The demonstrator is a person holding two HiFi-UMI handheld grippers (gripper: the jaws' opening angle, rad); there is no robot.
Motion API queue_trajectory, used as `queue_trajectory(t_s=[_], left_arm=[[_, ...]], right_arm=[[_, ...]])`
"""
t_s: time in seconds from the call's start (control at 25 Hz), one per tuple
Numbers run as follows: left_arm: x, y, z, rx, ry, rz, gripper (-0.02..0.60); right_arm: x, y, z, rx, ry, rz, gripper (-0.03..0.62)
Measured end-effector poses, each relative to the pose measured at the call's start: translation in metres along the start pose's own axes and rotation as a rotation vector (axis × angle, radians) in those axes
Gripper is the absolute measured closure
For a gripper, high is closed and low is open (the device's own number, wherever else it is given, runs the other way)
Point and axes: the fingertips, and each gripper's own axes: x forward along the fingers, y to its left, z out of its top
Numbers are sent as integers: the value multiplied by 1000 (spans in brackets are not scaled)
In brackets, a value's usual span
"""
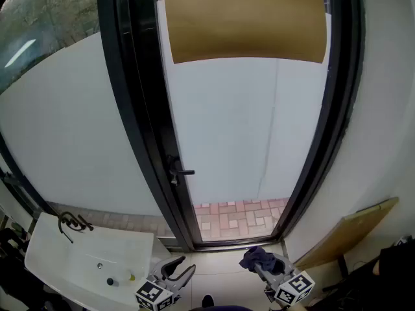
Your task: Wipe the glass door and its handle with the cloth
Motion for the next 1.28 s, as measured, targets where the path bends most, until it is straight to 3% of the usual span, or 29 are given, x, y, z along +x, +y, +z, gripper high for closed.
queue_trajectory(t_s=[0.4,0.76,1.28], left_arm=[[19,57,9,-2,-14,-17,422],[35,121,13,29,-28,-43,422],[64,171,29,53,-44,-80,423]], right_arm=[[74,-13,13,-42,7,19,445],[167,-21,62,-168,-53,60,445],[305,0,136,-489,-54,171,445]])
